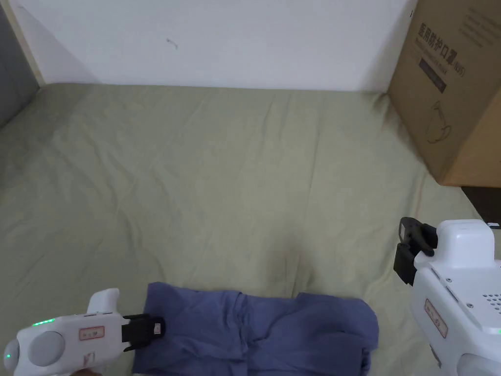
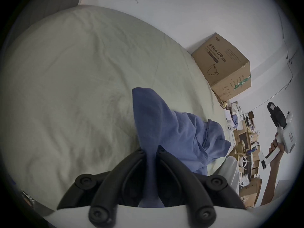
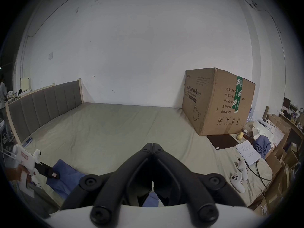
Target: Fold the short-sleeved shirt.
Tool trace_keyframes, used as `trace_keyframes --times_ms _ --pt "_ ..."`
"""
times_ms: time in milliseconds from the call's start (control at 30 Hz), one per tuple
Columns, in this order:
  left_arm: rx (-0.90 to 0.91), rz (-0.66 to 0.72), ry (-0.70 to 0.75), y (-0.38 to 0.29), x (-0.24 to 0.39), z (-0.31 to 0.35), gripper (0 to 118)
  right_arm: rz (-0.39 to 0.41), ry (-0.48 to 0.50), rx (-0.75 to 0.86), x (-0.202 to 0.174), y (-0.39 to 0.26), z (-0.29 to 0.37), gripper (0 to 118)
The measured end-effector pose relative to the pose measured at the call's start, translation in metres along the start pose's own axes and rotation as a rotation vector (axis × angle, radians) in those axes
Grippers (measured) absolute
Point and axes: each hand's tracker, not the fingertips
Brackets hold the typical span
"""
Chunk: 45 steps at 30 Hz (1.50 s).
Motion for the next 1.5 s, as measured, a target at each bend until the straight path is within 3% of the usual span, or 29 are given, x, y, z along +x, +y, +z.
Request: trace_keyframes --times_ms 300,533,700,1000,1267,1433,1500 --pt "0.052 -0.093 0.264 0.023 -0.019 0.077 7 -0.014 0.020 0.029 0.003 0.002 0.010 0" --pt "0.048 -0.130 0.294 0.032 0.065 0.092 7 -0.029 0.030 0.039 0.004 0.001 0.012 0" --pt "-0.009 -0.271 0.270 0.036 0.146 0.061 7 -0.035 0.029 0.046 0.007 0.001 0.015 0" --pt "-0.174 -0.389 0.163 0.014 0.216 -0.037 7 -0.042 0.004 0.048 0.024 -0.003 0.024 0" --pt "-0.305 -0.438 0.285 -0.028 0.239 -0.139 6 -0.054 -0.033 0.031 0.039 -0.012 0.029 0" --pt "-0.278 -0.401 0.301 -0.041 0.234 -0.150 7 -0.053 -0.051 0.022 0.046 -0.015 0.031 0" --pt "-0.262 -0.381 0.265 -0.038 0.232 -0.141 17 -0.055 -0.056 0.021 0.047 -0.015 0.031 0"
